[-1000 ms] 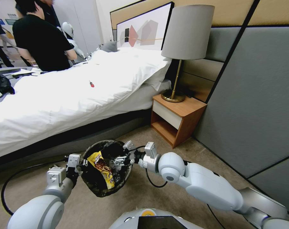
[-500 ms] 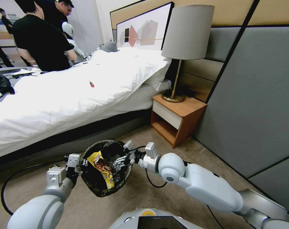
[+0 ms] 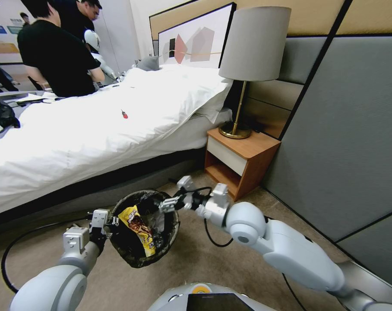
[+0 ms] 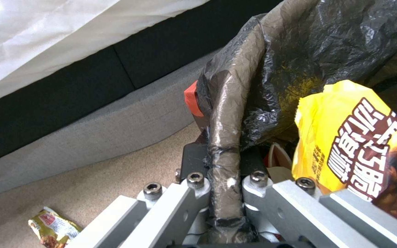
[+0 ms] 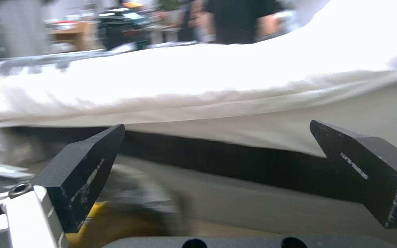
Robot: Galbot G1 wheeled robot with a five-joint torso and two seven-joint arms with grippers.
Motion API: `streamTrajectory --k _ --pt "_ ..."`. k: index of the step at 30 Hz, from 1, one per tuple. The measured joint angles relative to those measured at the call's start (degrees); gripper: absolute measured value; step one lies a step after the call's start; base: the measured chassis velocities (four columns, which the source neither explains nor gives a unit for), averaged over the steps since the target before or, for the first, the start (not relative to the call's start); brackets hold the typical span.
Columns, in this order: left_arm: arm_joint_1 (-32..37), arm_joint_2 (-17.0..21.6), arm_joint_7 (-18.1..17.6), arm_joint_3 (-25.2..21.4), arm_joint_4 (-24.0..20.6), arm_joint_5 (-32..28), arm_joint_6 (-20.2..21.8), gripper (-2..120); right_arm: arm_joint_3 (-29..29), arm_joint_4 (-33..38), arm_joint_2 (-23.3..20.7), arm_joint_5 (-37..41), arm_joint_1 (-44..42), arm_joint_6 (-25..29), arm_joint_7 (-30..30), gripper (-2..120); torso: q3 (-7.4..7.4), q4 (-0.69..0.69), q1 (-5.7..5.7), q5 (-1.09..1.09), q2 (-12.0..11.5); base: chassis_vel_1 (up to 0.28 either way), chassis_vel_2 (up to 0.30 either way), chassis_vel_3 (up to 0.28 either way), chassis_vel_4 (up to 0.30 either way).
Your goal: Pick up the trash bin, then pick up the garbage from the floor and place it into the trash bin.
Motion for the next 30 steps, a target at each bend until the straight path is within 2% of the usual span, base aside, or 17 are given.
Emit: streamTrajectory --k 1,4,5,8,9,11,12,14,15,18,19,20,21,22,23,26,30 --pt "0.0 0.0 0.0 0.0 0.0 0.0 0.0 0 0.0 0.0 0.0 0.0 0.0 0.0 0.0 100 0.0 0.0 0.0 0.0 0.0 0.0 0.0 0.0 0.0" --pt "0.0 -0.5 0.0 0.1 0.0 0.2 0.0 0 8.6 0.2 0.1 -3.9 -6.9 1.6 0.6 100 0.0 0.0 0.0 0.0 0.0 0.0 0.0 0.0 0.0" --pt "0.0 -0.5 0.0 0.1 0.0 0.2 0.0 0 8.6 0.2 0.1 -3.9 -6.9 1.6 0.6 100 0.0 0.0 0.0 0.0 0.0 0.0 0.0 0.0 0.0" --pt "-0.1 -1.8 0.4 0.5 0.0 1.2 -0.1 0 17.8 0.1 1.8 -9.1 -15.9 4.5 0.6 100 0.0 0.01 0.0 0.0 0.0 0.0 0.0 0.0 0.0" --pt "-0.1 -1.8 0.4 0.5 0.0 1.2 -0.1 0 17.8 0.1 1.8 -9.1 -15.9 4.5 0.6 100 0.0 0.01 0.0 0.0 0.0 0.0 0.0 0.0 0.0" --pt "0.0 -2.2 0.5 0.5 0.0 1.3 -0.1 0 23.1 0.6 3.5 -12.6 -23.6 6.5 0.3 100 0.0 0.01 0.0 0.01 0.0 0.0 0.0 0.0 0.0" --pt "0.0 -2.2 0.5 0.5 0.0 1.3 -0.1 0 23.1 0.6 3.5 -12.6 -23.6 6.5 0.3 100 0.0 0.01 0.0 0.01 0.0 0.0 0.0 0.0 0.0" --pt "-0.2 -2.3 0.6 0.4 0.0 1.3 -0.1 0 28.7 1.2 7.1 -19.5 -32.7 10.3 -1.0 100 0.0 -0.01 0.0 0.0 0.0 0.0 0.0 0.0 0.0" --pt "-0.2 -2.3 0.6 0.4 0.0 1.3 -0.1 0 28.7 1.2 7.1 -19.5 -32.7 10.3 -1.0 100 0.0 -0.01 0.0 0.0 0.0 0.0 0.0 0.0 0.0" --pt "-0.5 -2.4 1.0 0.4 0.0 1.6 0.1 0 33.4 2.1 15.3 -28.5 -44.2 15.5 -2.3 100 0.0 -0.01 0.0 0.0 0.0 0.0 0.0 0.0 0.0" --pt "-0.5 -2.4 1.0 0.4 0.0 1.6 0.1 0 33.4 2.1 15.3 -28.5 -44.2 15.5 -2.3 100 0.0 -0.01 0.0 0.0 0.0 0.0 0.0 0.0 0.0" --pt "-0.5 -2.4 1.2 0.4 0.0 1.8 0.2 0 34.6 2.2 18.3 -30.7 -47.7 17.2 -2.5 100 0.0 -0.03 0.0 -0.01 0.0 0.0 0.0 0.0 0.0" --pt "-0.5 -2.5 1.2 0.4 0.0 1.9 0.3 0 34.9 2.2 19.3 -31.4 -48.7 17.7 -2.5 100 0.0 -0.02 0.0 -0.03 0.0 0.0 0.0 0.0 0.0" --pt "-0.5 -2.6 1.5 0.5 0.0 2.0 0.5 0 36.1 2.2 23.1 -33.6 -52.3 19.9 -2.5 100 0.0 -0.02 0.0 -0.01 0.0 0.0 0.0 0.0 0.0" --pt "-0.5 -2.6 1.5 0.5 0.0 2.0 0.5 0 36.1 2.2 23.1 -33.6 -52.3 19.9 -2.5 100 0.0 -0.02 0.0 -0.01 0.0 0.0 0.0 0.0 0.0" --pt "-0.5 -2.5 1.9 0.4 0.0 2.1 0.6 0 37.7 2.3 27.1 -36.2 -56.2 22.4 -2.5 100 0.0 0.01 0.0 -0.02 0.0 0.0 0.0 0.0 0.0" --pt "-0.8 -2.5 2.1 0.1 0.0 2.1 0.7 0 40.0 2.5 28.5 -38.2 -57.7 24.5 -3.4 100 0.0 0.01 0.0 -0.01 0.0 0.0 0.0 0.0 0.0"
